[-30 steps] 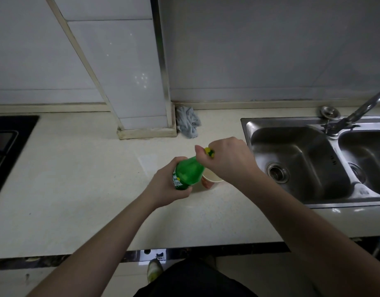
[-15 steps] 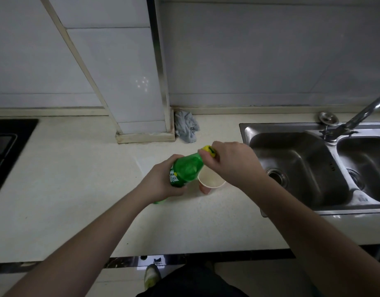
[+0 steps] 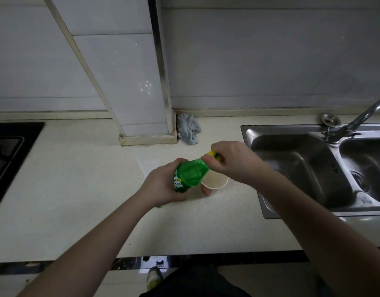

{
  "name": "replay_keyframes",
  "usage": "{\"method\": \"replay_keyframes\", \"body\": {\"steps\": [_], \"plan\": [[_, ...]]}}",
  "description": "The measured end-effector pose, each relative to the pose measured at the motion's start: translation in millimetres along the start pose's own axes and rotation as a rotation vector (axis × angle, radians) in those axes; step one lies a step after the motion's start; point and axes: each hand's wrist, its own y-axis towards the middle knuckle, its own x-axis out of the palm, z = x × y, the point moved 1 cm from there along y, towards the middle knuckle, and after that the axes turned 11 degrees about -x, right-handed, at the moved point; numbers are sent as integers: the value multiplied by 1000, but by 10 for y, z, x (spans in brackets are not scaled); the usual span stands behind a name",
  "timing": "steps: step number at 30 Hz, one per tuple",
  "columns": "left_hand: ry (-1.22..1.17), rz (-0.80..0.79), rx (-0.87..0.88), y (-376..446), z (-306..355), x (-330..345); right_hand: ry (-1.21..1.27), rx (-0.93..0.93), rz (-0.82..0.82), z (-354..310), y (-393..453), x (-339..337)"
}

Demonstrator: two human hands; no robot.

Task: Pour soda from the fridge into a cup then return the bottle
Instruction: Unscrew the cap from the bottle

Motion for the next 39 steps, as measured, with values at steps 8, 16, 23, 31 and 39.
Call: {"method": "replay_keyframes", "body": {"steps": [8,16,23,31,39], "plan": [[-108,-229,-3,34,-111,-43,-43,-290,-154,57,14,-120],[-135,-187,-53,45,-163,-24,373,4,-43,-108,-41,-89],[-103,-144,-45,37,-154,4,-64,470,-77,-135,91,151],[-97,-122,-63,22,-140,-20,193,119,-80,-53,45,-11],[-83,-107,-81,10,-142,-19,192,45,30,-11,36,24]]}}
